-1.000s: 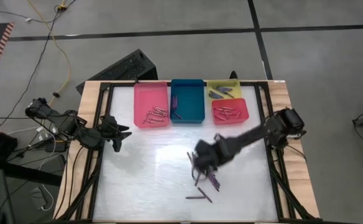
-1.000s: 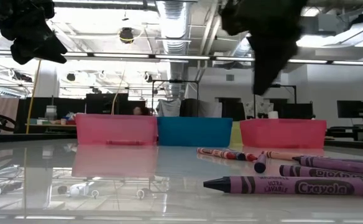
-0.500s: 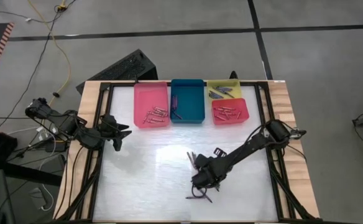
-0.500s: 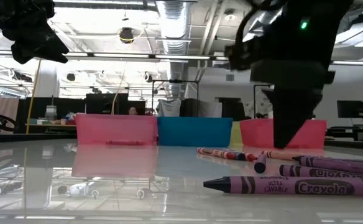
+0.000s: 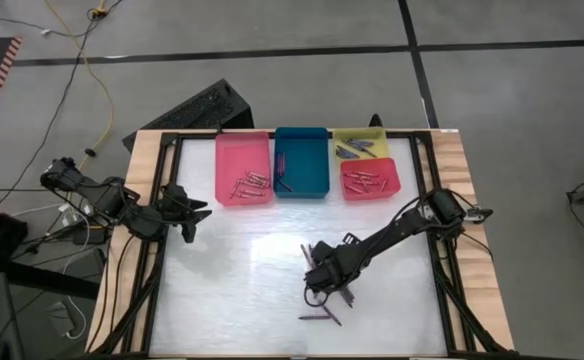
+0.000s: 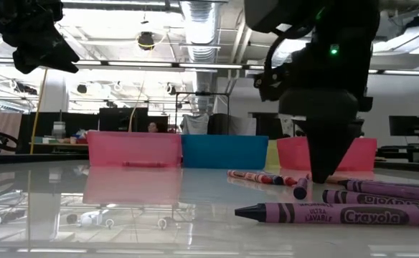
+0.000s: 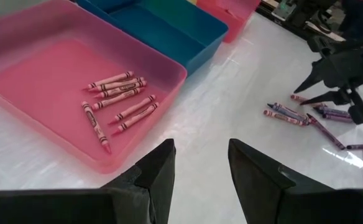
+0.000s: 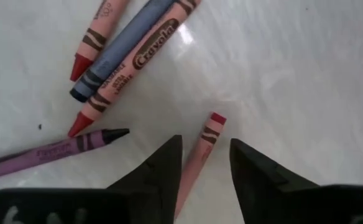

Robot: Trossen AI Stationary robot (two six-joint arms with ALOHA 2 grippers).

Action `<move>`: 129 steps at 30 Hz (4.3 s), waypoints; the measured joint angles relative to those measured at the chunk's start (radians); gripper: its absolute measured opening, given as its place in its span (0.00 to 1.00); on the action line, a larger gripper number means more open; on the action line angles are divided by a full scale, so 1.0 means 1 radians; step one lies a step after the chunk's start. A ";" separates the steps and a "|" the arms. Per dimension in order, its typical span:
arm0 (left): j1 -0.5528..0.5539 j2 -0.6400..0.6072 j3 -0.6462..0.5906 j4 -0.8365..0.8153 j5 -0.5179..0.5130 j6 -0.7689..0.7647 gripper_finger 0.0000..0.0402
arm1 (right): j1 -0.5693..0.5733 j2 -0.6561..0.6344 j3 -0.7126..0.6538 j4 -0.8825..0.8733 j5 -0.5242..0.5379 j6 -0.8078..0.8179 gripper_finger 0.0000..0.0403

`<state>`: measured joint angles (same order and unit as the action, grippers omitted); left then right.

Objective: Sort crayons
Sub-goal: Put the red crayon into the red bin

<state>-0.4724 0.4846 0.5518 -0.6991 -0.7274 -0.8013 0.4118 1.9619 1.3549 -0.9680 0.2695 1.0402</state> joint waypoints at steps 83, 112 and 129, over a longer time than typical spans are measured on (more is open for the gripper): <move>0.000 0.000 0.000 -0.030 0.005 0.000 0.35 | -0.584 -0.418 -0.230 -0.259 0.519 -0.319 0.01; 0.000 0.000 0.000 -0.029 0.006 -0.007 0.35 | -0.728 -0.418 -0.399 0.292 0.303 -0.578 0.01; 0.000 0.000 0.000 -0.029 0.005 -0.007 0.35 | -0.729 -0.418 -0.399 0.468 0.250 -0.578 0.01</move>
<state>-0.4723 0.4843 0.5518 -0.7284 -0.7219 -0.8085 -0.3168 1.5440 0.9554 -0.5000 0.5194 0.4622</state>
